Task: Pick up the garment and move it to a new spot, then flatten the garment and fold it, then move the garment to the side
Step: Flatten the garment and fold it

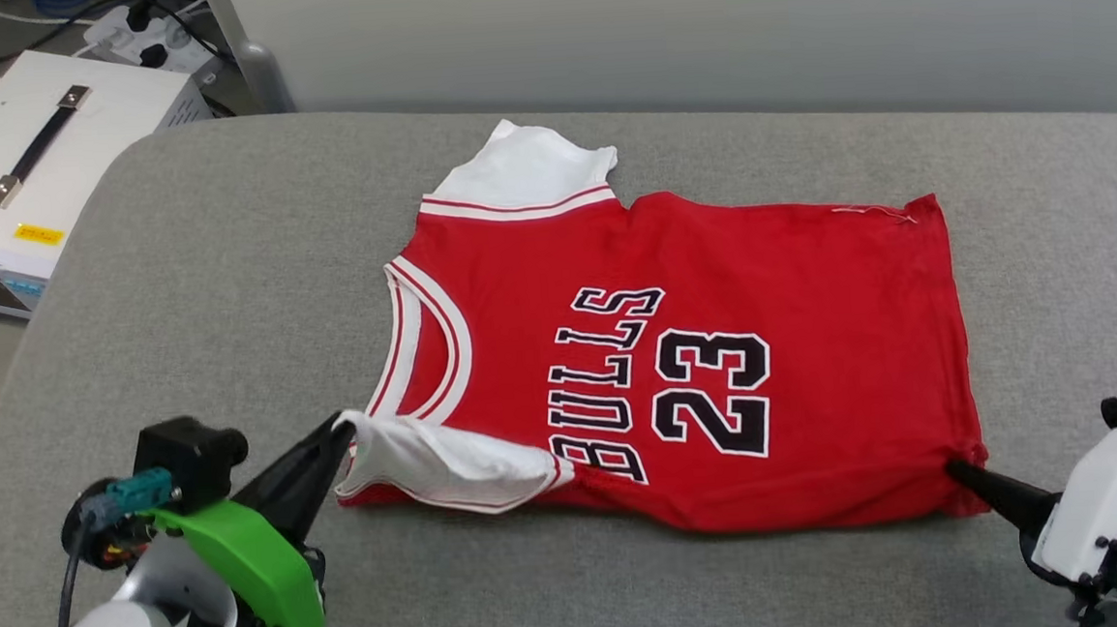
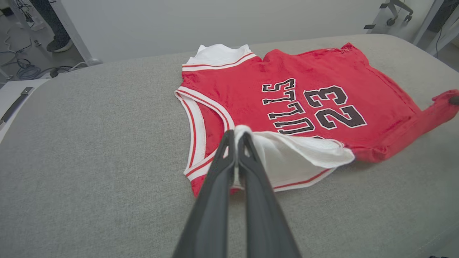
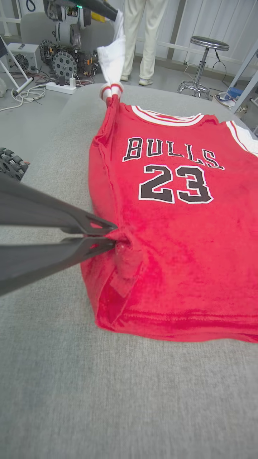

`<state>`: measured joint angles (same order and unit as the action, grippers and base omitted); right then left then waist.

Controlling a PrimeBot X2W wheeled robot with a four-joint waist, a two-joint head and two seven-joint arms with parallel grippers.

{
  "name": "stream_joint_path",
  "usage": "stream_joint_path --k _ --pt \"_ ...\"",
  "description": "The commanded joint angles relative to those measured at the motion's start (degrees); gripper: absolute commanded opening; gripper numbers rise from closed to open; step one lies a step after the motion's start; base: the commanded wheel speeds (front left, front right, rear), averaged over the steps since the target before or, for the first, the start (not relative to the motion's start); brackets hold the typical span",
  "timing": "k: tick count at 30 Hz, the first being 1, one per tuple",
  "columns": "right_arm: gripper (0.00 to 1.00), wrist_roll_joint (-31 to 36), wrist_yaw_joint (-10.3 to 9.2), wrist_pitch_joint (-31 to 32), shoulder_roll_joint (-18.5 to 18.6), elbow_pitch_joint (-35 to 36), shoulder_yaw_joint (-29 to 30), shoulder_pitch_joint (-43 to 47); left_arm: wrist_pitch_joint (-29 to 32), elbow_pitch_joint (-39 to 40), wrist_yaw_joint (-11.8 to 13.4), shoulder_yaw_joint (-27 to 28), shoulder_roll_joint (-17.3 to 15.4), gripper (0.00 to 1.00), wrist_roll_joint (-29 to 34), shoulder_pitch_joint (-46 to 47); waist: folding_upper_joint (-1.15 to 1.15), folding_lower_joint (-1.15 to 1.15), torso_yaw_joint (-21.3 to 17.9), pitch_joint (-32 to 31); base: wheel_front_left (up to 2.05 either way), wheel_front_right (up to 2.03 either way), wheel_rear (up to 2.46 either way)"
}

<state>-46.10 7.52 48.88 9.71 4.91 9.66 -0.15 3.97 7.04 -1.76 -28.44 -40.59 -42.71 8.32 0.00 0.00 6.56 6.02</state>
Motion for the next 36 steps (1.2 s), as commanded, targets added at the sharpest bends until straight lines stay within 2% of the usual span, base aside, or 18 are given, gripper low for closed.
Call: stream_joint_path --k 1,10,24,25,26,27,28,36 --pt "0.0 1.7 -0.03 0.85 -0.79 -0.03 0.73 -1.99 0.42 -1.25 -0.47 0.02 0.53 0.0 0.78 2.61 0.0 0.0 -1.18 2.79 0.0 0.0 0.0" --pt "0.0 8.17 -0.03 3.25 -4.26 -3.11 3.25 -10.14 1.28 -11.95 -2.33 -0.61 3.11 0.0 1.76 12.34 0.0 0.0 -3.2 6.57 0.0 0.0 0.0" --pt "0.0 10.78 -0.03 -0.93 -4.55 -8.63 1.79 -15.42 -0.25 -27.89 -4.64 -4.06 6.46 0.0 3.25 20.27 0.0 0.0 -4.82 9.85 0.0 0.0 0.0" --pt "0.0 10.78 -0.03 -1.47 -4.24 -8.83 1.18 -15.77 -0.63 -28.68 -4.75 -4.41 6.75 0.12 3.46 20.68 0.0 0.0 -4.82 9.95 0.0 0.0 0.0" --pt "0.0 10.69 -0.03 -2.26 -3.81 -9.23 0.5 -16.16 -1.62 -29.66 -4.84 -4.93 7.03 1.0 4.28 21.32 0.0 0.0 -4.82 10.04 0.0 0.0 0.0" --pt "0.0 10.78 -0.03 -2.98 -3.39 -9.7 0.13 -16.43 -2.26 -30.61 -4.9 -5.3 7.43 1.0 4.7 21.71 0.0 0.0 -4.8 10.06 0.0 0.0 0.0" --pt "1.0 11.0 -0.03 -4.06 -2.78 -10.27 -0.39 -16.71 -2.52 -31.87 -5.0 -5.86 8.04 1.0 4.81 22.06 0.0 0.0 -4.73 10.01 0.0 0.0 0.0" --pt "1.0 9.61 -0.03 -10.03 1.25 -12.95 -5.03 -16.57 -7.47 -38.15 -5.35 -6.53 11.31 1.0 3.88 23.39 0.0 0.0 -3.91 6.88 0.0 0.0 0.0"
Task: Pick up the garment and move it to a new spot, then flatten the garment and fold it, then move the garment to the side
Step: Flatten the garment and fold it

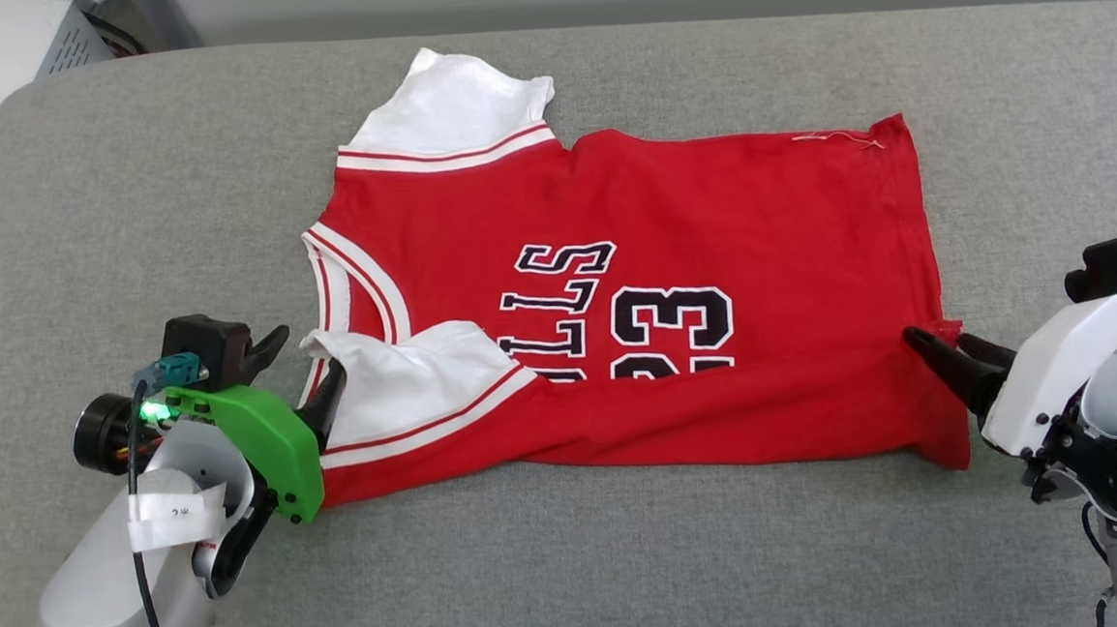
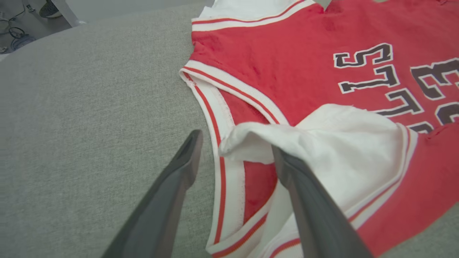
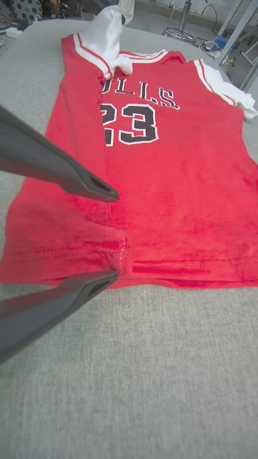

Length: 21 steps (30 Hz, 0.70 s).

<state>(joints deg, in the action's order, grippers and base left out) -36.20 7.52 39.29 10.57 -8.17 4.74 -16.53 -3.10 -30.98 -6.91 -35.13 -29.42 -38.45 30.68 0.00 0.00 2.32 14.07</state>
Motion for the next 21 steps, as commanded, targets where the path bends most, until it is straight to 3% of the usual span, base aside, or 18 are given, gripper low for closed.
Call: stream_joint_path --k 1,5,6,9,14,21 --pt "1.0 -0.56 -0.03 -1.49 1.14 0.38 -0.95 0.09 -1.13 -0.64 -0.11 0.34 0.29 1.0 -0.48 0.91 0.0 0.0 0.39 -1.85 0.0 0.0 0.0" --pt "1.0 -1.12 -0.03 -5.22 3.54 1.9 -3.38 1.86 -4.48 -0.86 0.92 1.53 1.21 1.0 -1.25 -0.11 0.0 0.0 0.93 -4.57 0.0 0.0 0.0" --pt "1.0 0.37 -0.03 -7.92 5.99 3.47 -5.78 3.76 -6.76 0.19 2.48 2.73 2.09 1.0 -2.19 -1.64 0.0 0.0 1.23 -6.48 0.0 0.0 0.0" --pt "1.0 3.37 -0.03 -10.67 8.5 5.05 -8.32 6.16 -7.61 2.43 4.28 3.59 2.48 1.0 -3.27 -4.39 0.0 0.0 1.33 -8.0 0.0 0.0 0.0" --pt "1.0 6.63 -0.03 -12.94 9.47 7.83 -9.63 9.69 -7.32 7.57 8.28 4.46 1.88 1.0 -4.27 -9.74 0.0 0.0 1.36 -9.19 0.0 0.0 0.0" --pt "1.0 10.52 -0.03 -10.74 8.54 13.56 -10.73 14.18 -3.08 14.7 14.32 3.85 -0.49 1.0 -4.21 -16.81 0.0 0.0 0.43 -8.45 0.0 0.0 0.0"
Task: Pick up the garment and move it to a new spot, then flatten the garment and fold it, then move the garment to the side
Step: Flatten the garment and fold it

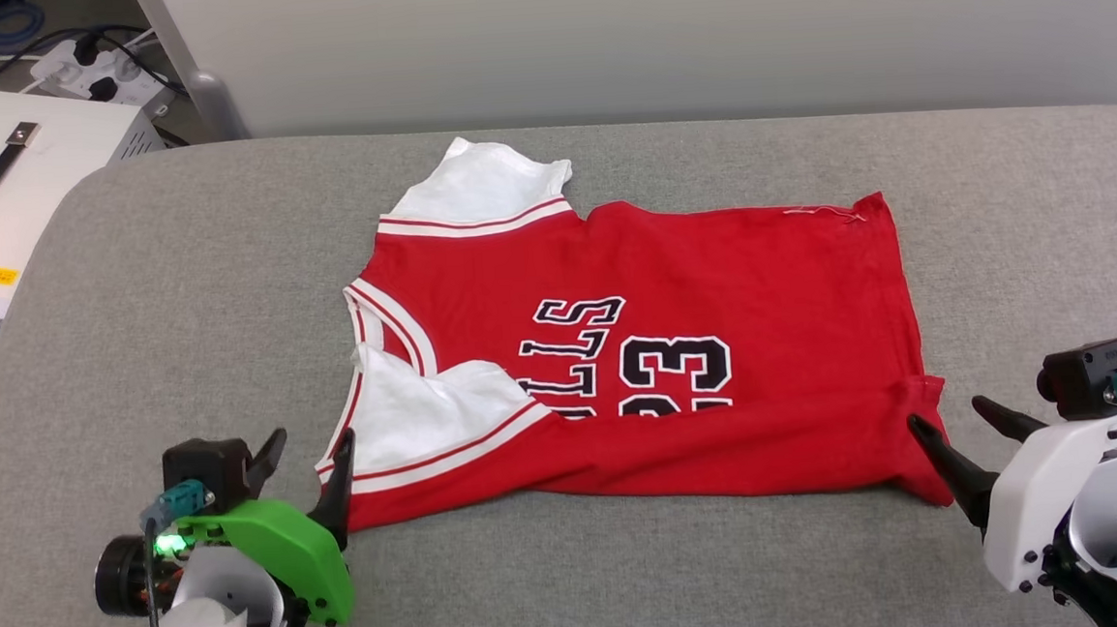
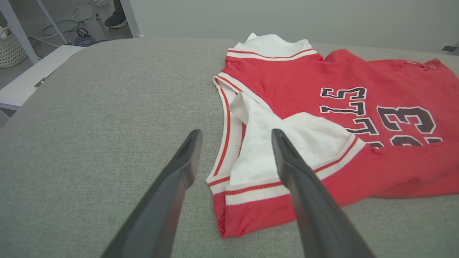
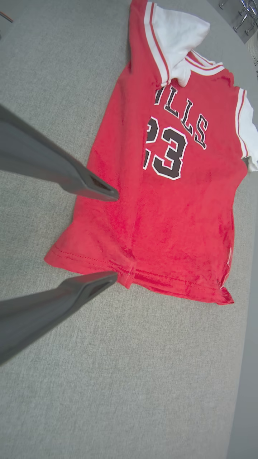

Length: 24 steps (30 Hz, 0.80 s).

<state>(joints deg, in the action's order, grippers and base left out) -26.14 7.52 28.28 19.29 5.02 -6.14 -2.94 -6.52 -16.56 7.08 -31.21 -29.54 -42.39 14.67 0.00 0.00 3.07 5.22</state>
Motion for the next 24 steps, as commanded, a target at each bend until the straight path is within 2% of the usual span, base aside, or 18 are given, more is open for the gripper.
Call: stream_joint_path --k 1,10,13,18,22,23,24 --pt "1.0 0.97 -0.03 0.78 -0.46 0.96 0.38 1.0 1.5 0.82 0.81 -0.32 -0.72 1.0 -0.39 -1.4 0.0 0.0 -0.44 0.6 0.0 0.0 0.0" --pt "1.0 4.55 -0.03 4.09 -3.23 4.76 1.64 2.86 12.8 3.12 4.59 -2.09 -3.62 1.0 -1.74 -3.1 0.0 0.0 -2.3 3.89 0.0 0.0 0.0" --pt "1.0 5.13 -0.03 4.58 -3.19 5.25 1.01 2.52 13.15 2.28 5.82 -1.59 -3.81 1.0 -1.56 -2.36 0.0 0.0 -3.06 5.31 0.0 0.0 0.0" --pt "1.0 5.24 -0.03 4.73 -3.6 5.85 0.65 1.23 13.83 -1.09 5.21 -1.7 -3.78 1.0 -1.72 -0.73 0.0 0.0 -4.2 7.61 0.0 0.0 0.0" --pt "1.0 5.73 -0.03 5.34 -3.78 6.08 0.49 1.04 15.23 -4.29 3.72 -2.24 -3.55 1.0 -2.38 0.44 0.0 0.0 -4.71 8.78 0.0 0.0 0.0" --pt "1.0 5.83 -0.03 5.47 -3.7 6.05 0.46 1.03 15.68 -5.03 3.2 -2.3 -3.19 0.84 -2.94 0.64 0.0 0.0 -4.73 8.92 0.0 0.0 0.0" --pt "1.0 5.86 -0.03 5.52 -3.63 6.01 0.46 1.01 16.26 -5.62 2.62 -2.48 -2.95 0.4 -3.42 0.69 0.0 0.0 -4.73 8.97 0.0 0.0 0.0"
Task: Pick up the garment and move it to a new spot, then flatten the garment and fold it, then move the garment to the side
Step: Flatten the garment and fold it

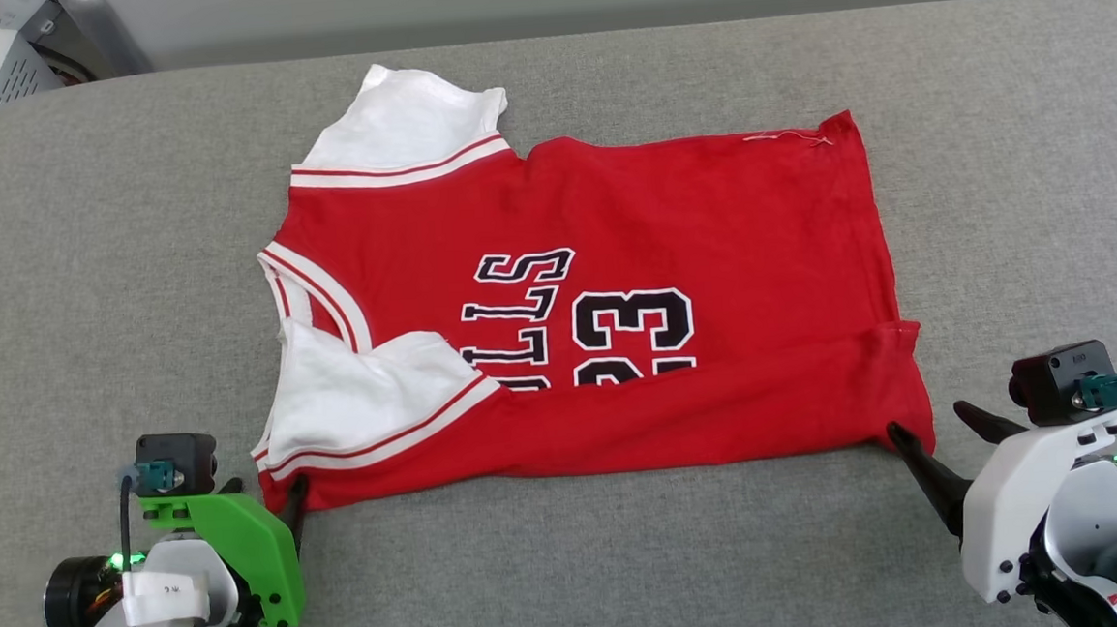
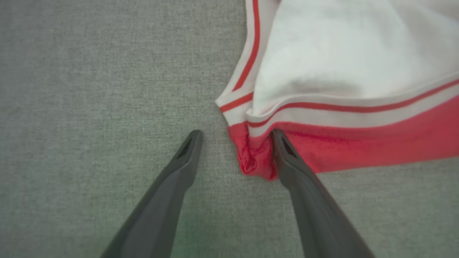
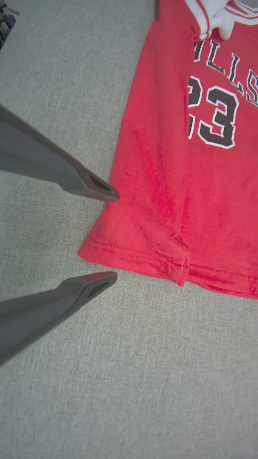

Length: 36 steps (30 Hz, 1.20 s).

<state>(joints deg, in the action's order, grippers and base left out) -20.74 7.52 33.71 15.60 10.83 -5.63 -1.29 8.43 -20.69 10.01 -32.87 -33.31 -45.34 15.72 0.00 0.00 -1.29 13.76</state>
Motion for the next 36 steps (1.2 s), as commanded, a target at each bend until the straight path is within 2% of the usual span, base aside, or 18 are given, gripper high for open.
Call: stream_joint_path --k 1,3,5,10,16,19,25,30,35,36 --pt "1.0 0.45 -0.03 0.14 0.15 0.09 0.02 -0.67 2.21 -2.19 -1.3 -1.28 0.99 0.0 -0.97 -0.35 0.0 0.0 -0.35 0.42 0.0 0.0 0.0" --pt "1.0 0.55 -0.03 0.26 0.38 -0.17 0.31 -0.75 3.84 -3.24 -3.21 -2.09 1.22 0.0 -1.95 -0.52 0.0 0.0 -0.24 0.16 0.0 0.0 0.0" --pt "1.0 0.59 -0.03 0.46 0.54 -0.44 0.69 -0.66 2.94 -3.67 -4.33 -1.83 1.7 0.0 -2.6 -0.4 0.0 0.0 0.09 -0.36 0.0 0.0 0.0" --pt "1.0 1.62 -0.03 1.41 1.07 -1.55 1.57 -0.43 -0.3 -2.11 -4.88 -0.73 2.79 0.0 -3.3 -0.35 0.0 0.0 1.55 -2.17 0.0 0.0 0.0" --pt "1.0 3.41 -0.03 3.73 -1.29 -5.42 4.54 -0.74 -3.49 4.67 -3.19 0.97 2.1 0.0 -2.89 -0.88 0.0 0.0 4.01 -3.5 0.0 0.0 0.0" --pt "1.0 3.75 -0.03 4.84 -4.16 -7.3 6.55 -1.94 -3.57 9.09 -2.31 1.14 1.3 0.0 -2.54 -1.54 0.0 0.0 4.77 -3.33 0.0 0.0 0.0" --pt "1.0 6.81 -0.03 6.41 -7.49 -10.96 10.11 -4.49 -2.68 16.28 0.34 1.24 -0.38 0.0 -1.25 -2.32 0.0 0.0 6.15 -2.16 0.0 0.0 0.0" --pt "1.0 10.08 -0.03 7.08 -8.75 -14.28 11.84 -5.26 -2.17 19.51 1.5 1.11 -1.02 0.0 -0.6 -2.5 0.0 0.0 6.93 -1.21 0.0 0.0 0.0" --pt "1.0 9.79 -0.03 9.3 -9.64 -16.93 10.54 -4.67 -1.9 20.69 1.9 0.9 -1.41 0.0 -0.26 -2.56 0.0 0.0 7.25 -0.56 0.0 0.0 0.0" --pt "0.77 9.4 -0.03 9.79 -9.76 -17.39 10.26 -4.5 -1.81 20.63 1.96 0.83 -1.49 0.0 -0.19 -2.58 0.0 0.0 7.24 -0.5 0.0 0.0 0.0"
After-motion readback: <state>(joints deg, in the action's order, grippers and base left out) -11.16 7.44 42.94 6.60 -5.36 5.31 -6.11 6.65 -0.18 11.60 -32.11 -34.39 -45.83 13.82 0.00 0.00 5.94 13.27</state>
